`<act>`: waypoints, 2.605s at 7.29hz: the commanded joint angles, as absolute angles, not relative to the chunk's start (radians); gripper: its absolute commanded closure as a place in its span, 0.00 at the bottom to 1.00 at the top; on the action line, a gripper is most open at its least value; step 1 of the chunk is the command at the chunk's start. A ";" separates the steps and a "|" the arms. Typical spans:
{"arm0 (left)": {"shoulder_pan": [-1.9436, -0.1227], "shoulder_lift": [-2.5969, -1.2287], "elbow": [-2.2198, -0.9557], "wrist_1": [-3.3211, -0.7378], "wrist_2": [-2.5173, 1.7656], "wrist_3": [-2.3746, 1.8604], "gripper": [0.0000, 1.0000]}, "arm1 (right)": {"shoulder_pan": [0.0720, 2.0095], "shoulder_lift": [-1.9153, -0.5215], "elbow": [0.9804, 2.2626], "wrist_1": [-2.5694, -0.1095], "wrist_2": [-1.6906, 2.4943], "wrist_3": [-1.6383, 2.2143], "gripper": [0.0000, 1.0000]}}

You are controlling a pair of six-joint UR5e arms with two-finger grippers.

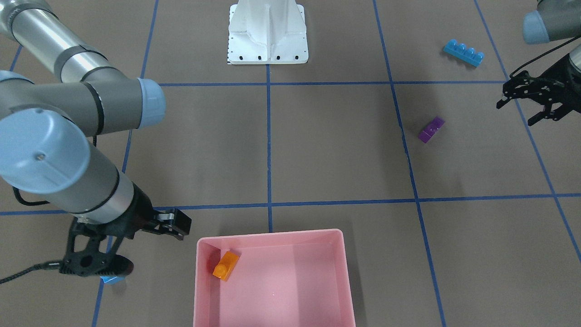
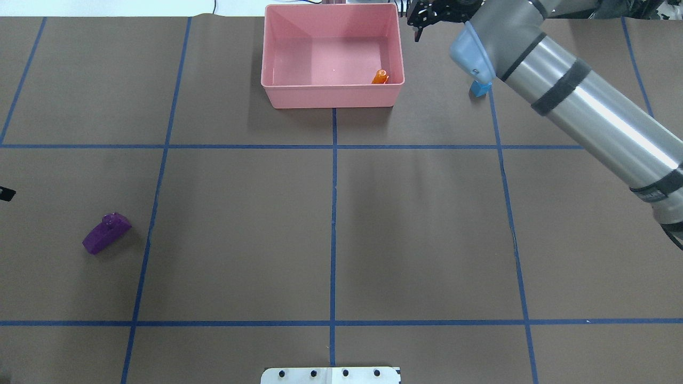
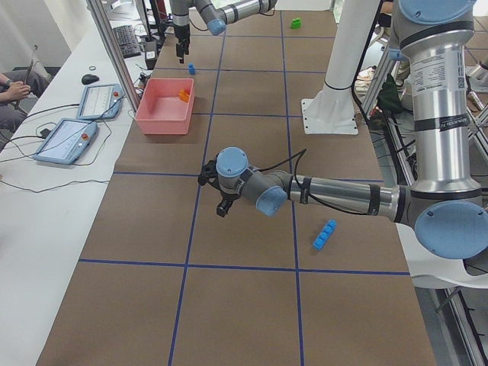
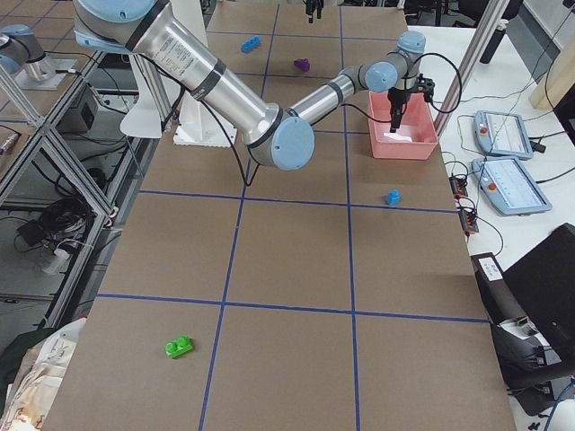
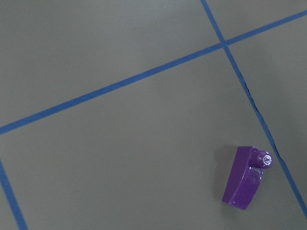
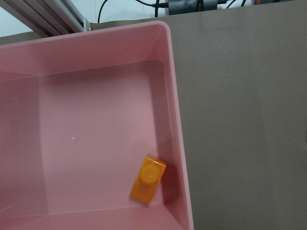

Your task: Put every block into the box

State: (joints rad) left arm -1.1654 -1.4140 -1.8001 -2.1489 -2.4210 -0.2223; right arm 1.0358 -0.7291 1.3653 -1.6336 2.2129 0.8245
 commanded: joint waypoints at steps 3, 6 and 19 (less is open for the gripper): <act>-0.892 -1.407 -1.802 -2.260 -2.147 -0.340 0.00 | 1.101 -1.215 1.895 -1.792 2.218 0.614 0.01; -0.778 -1.411 -1.802 -2.260 -2.054 -0.348 0.00 | 1.118 -1.302 1.957 -1.792 2.217 0.572 0.01; -0.687 -1.631 -1.870 -2.247 -1.983 -1.173 1.00 | 1.115 -1.238 1.855 -1.779 2.214 0.537 0.01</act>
